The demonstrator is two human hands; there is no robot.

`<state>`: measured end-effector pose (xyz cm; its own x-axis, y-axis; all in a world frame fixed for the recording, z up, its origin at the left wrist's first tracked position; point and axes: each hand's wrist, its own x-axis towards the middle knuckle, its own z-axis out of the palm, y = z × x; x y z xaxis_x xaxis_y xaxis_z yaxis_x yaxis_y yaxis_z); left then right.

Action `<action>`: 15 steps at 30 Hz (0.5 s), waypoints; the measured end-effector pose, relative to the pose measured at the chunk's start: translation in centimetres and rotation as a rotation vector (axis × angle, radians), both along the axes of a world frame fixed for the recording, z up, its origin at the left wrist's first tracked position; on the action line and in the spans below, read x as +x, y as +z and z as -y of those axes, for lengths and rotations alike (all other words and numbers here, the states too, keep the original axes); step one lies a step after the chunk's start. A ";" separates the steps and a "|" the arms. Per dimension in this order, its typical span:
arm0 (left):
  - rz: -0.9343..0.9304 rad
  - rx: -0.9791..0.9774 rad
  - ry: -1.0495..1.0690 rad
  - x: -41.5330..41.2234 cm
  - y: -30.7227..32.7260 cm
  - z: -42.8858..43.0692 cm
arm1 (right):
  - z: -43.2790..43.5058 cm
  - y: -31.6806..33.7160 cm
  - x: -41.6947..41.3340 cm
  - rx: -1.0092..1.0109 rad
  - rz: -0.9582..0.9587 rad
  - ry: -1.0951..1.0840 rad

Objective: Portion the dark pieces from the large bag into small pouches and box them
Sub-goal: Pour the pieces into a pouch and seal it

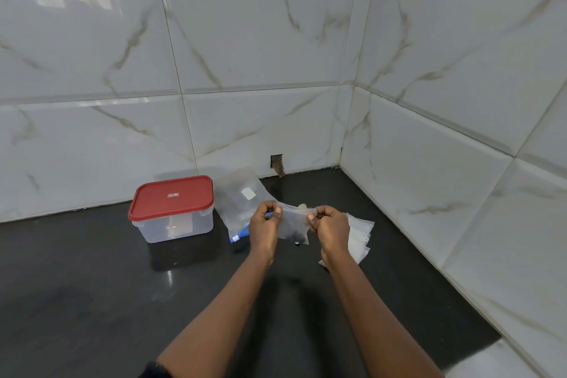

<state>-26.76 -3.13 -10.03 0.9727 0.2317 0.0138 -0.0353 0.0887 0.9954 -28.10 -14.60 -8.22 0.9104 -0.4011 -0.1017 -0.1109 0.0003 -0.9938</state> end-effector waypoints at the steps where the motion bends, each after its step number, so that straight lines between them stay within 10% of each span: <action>1: 0.002 0.019 0.000 0.1 0.0 0.2 | 0.1 0.1 -0.1 -0.022 -0.008 -0.023; 15: 0.017 0.029 0.033 -1.1 0.2 1.1 | -0.3 -0.2 -1.2 -0.047 0.036 0.068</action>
<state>-27.89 -4.22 -9.79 0.9642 0.2625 0.0373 -0.0543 0.0580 0.9968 -29.28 -14.29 -8.41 0.9383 -0.3422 -0.0510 -0.0733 -0.0527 -0.9959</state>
